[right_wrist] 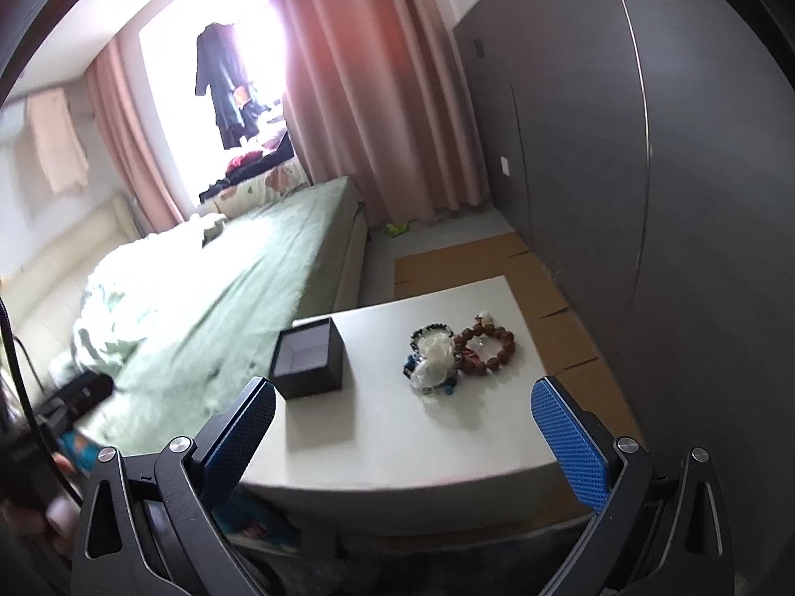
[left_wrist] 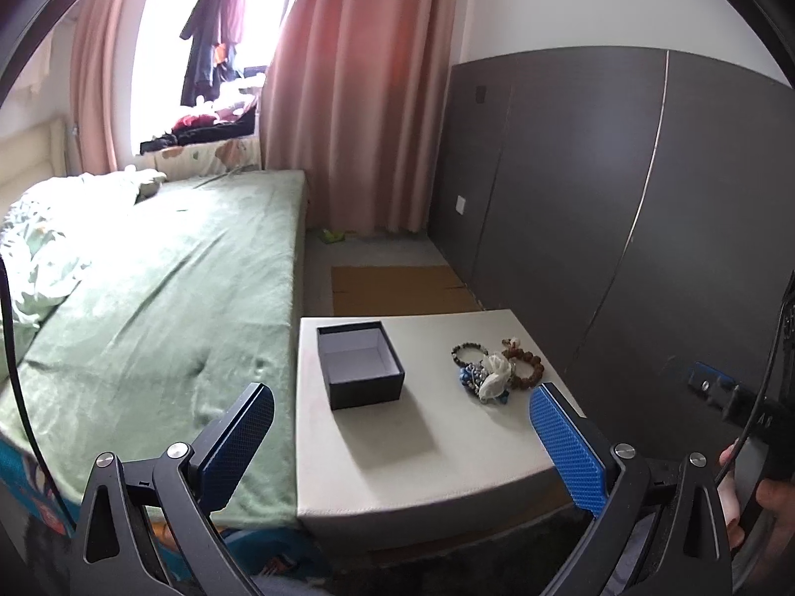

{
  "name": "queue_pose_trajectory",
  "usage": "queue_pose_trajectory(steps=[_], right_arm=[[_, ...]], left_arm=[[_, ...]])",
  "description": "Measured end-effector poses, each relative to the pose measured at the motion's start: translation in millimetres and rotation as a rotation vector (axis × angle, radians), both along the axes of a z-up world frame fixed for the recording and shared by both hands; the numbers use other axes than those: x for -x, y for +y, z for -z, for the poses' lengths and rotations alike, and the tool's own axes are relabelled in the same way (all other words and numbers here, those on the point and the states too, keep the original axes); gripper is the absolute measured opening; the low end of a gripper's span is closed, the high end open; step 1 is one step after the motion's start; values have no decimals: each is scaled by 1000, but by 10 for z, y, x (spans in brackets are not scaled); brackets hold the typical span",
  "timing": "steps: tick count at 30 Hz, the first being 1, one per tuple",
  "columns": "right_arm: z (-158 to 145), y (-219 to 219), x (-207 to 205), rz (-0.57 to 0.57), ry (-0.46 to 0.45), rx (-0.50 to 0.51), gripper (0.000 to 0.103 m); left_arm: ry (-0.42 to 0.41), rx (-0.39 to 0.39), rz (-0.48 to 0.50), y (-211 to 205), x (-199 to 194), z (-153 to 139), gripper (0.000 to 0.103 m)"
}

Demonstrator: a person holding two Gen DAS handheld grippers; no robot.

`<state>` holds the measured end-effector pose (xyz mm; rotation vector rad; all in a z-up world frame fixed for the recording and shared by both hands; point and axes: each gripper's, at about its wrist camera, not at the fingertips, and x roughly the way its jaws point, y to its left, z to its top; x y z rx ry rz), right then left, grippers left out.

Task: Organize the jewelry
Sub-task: 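Reach the left tool into the jewelry pile and grasp the white cloth pouch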

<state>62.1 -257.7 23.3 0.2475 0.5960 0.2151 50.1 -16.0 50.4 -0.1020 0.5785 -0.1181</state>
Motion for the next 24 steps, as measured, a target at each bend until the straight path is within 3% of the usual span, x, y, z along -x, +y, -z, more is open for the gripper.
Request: queue_pose_trajectory(steps=[9,17,24], right_arm=[[118,-416,-773,87,95,-121,103],[303,-619,-1360,138,182,-153,103],[740,-864,-1598,187,226,-245,98]], left_arm=[[47,50,85,-204,-702,148,100],[125,68,159,-521,-1406,410,79],[231,54,225,-918,-1972,729,68]])
